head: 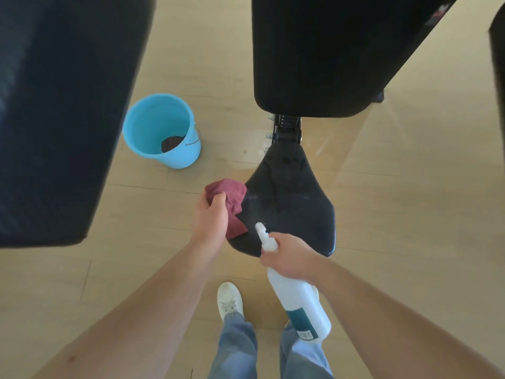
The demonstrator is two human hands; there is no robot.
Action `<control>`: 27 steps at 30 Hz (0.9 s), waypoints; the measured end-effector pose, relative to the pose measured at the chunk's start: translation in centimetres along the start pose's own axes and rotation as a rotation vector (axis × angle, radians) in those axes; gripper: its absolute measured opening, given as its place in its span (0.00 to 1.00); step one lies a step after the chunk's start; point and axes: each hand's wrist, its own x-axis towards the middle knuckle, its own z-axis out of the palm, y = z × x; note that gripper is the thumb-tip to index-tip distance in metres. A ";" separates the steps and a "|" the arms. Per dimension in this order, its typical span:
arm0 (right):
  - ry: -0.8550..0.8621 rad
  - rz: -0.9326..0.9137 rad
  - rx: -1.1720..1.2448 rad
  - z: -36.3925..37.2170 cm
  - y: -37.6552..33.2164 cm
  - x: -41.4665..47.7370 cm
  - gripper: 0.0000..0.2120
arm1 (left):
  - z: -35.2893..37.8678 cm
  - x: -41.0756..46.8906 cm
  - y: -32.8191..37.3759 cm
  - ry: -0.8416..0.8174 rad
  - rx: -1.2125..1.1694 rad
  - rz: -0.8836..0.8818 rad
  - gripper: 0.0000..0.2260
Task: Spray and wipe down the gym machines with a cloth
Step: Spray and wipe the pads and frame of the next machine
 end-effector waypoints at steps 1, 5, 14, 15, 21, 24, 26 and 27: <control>0.001 -0.007 -0.022 0.5 -0.1 -0.1 0.06 | -0.1 -0.1 0.0 -0.007 0.001 0.007 0.07; 0.043 0.025 0.033 0.5 1.2 -0.7 0.08 | 0.3 -0.1 0.0 -0.038 -0.024 -0.011 0.06; 0.196 0.115 0.218 -4.0 6.1 -2.7 0.15 | 5.3 -1.9 0.7 -0.553 0.037 -0.074 0.11; 0.210 0.106 0.275 -4.5 6.3 -2.8 0.19 | 5.5 -1.8 0.1 -0.551 0.029 -0.015 0.12; 0.227 0.101 0.413 -5.8 6.8 -2.4 0.25 | 7.7 -2.5 -1.9 -0.550 0.105 -0.098 0.19; 0.238 0.103 0.377 -5.9 6.5 -2.6 0.17 | 7.8 -1.4 -3.2 -0.371 0.255 -0.071 0.17; 0.251 0.099 0.356 -6.1 6.5 -2.6 0.18 | 7.7 -0.9 -3.5 -0.347 0.265 0.001 0.19; 0.256 0.095 0.349 -6.2 6.5 -2.5 0.18 | 7.8 -0.7 -3.6 -0.337 0.289 0.057 0.18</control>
